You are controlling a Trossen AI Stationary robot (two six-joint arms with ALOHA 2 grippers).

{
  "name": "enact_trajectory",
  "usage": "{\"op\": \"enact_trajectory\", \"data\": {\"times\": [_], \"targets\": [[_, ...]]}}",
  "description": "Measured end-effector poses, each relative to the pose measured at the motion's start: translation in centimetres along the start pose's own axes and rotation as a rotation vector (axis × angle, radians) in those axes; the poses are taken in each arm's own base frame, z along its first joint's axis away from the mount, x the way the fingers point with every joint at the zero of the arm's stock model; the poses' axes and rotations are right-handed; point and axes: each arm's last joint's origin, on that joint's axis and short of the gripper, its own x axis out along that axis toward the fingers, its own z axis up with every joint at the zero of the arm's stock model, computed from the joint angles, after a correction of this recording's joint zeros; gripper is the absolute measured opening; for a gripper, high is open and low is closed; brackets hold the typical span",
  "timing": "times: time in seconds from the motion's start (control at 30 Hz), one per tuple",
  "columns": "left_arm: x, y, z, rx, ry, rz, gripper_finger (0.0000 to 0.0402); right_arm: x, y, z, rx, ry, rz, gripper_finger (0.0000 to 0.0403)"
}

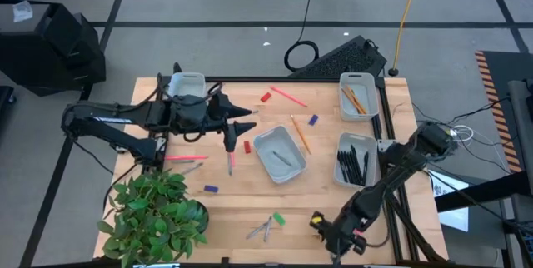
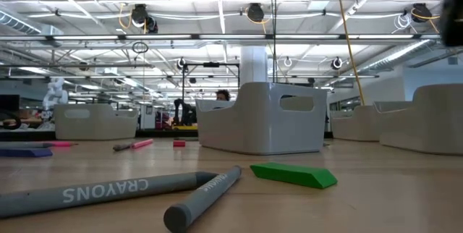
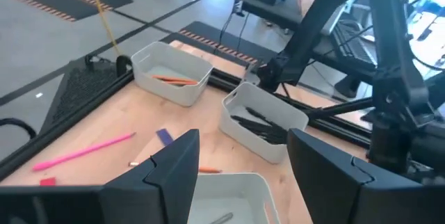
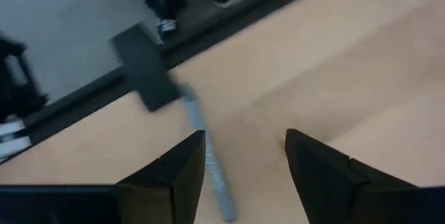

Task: Sort crayons/erasers/pens/pencils in bins
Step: Put the gray crayon into the bottom left gray bin

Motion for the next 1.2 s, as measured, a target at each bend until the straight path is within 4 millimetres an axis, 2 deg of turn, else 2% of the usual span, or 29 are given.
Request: {"op": "enact_trajectory", "data": {"times": [0.17, 0.37, 0.57, 0.77, 1.03, 1.2], "targets": [[-0.1, -0.5, -0.3, 0.009, 0.013, -0.015, 0.0223, 1.0, 1.0, -0.2, -0.064, 0.043, 0.032, 0.0196], [-0.2, -0.7, -0.4, 0.013, 0.017, -0.024, 0.0223, 2.6, 1.3, -1.3, -0.147, 0.117, 0.053, 0.0175], [-0.1, -0.7, -0.4, 0.013, 0.016, -0.022, 0.0223, 3.0, 1.2, -1.7, -0.179, 0.142, 0.039, 0.0140], [-0.1, -0.7, -0.4, 0.013, 0.016, -0.022, 0.0223, 3.1, 1.3, -1.9, -0.204, 0.154, 0.029, 0.0086], [-0.1, -0.7, -0.4, 0.004, 0.016, -0.021, 0.0223, 3.1, 1.1, -1.9, -0.124, 0.158, 0.009, 0.0022], [-0.1, -0.7, -0.4, -0.019, 0.016, -0.021, 0.0223, 3.1, 1.1, -1.9, -0.065, 0.160, 0.000, 0.0014]]}}
